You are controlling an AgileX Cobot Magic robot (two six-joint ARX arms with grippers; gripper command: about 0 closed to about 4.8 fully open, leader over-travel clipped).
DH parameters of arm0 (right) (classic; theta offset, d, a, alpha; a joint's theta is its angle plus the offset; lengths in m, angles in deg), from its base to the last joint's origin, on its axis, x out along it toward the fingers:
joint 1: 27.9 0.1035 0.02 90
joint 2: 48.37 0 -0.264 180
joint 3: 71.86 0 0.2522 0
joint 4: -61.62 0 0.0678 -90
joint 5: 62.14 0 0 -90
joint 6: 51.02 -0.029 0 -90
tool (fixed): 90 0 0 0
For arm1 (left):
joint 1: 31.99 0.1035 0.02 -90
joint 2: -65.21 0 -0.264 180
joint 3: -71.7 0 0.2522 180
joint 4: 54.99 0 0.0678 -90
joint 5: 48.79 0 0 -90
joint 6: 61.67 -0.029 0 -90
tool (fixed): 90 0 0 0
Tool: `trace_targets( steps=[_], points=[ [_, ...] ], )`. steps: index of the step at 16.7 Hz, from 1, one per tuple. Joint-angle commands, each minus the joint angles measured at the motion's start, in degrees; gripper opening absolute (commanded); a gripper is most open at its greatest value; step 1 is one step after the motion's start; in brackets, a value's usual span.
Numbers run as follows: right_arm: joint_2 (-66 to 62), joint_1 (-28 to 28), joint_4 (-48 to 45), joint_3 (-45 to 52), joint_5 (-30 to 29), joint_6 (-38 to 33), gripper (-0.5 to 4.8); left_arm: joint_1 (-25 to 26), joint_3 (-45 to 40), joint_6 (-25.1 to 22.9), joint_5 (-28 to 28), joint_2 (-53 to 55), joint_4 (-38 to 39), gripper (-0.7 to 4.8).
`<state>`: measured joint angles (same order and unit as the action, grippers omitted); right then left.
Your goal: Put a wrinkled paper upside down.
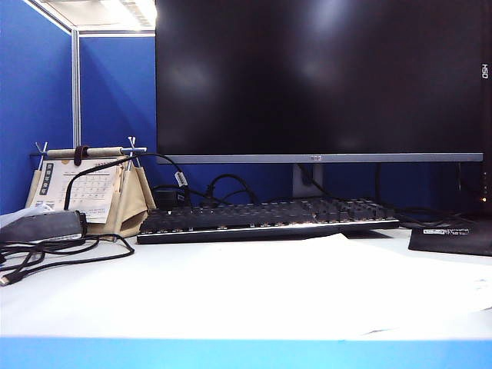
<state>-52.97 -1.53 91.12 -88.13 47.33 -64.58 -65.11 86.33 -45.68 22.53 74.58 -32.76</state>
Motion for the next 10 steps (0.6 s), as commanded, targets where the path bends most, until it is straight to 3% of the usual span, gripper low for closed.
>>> trace_targets(
  steps=[1, 7, 10],
  points=[
    [-0.1, 0.0, -0.5, 0.2, -0.4, -0.3, -0.05, 0.0, -0.3, 2.7, 4.7, 0.0, 0.9, 4.65],
    [-0.1, 0.1, -4.9, 0.2, 1.6, -0.2, -0.05, 0.0, -0.3, 4.5, 4.8, 0.0, 0.3, 4.65],
    [-0.1, 0.0, -19.3, -2.4, 1.5, 6.0, 0.00, 0.0, 4.9, 6.9, 25.0, 0.0, -3.0, 4.65]
  ],
)
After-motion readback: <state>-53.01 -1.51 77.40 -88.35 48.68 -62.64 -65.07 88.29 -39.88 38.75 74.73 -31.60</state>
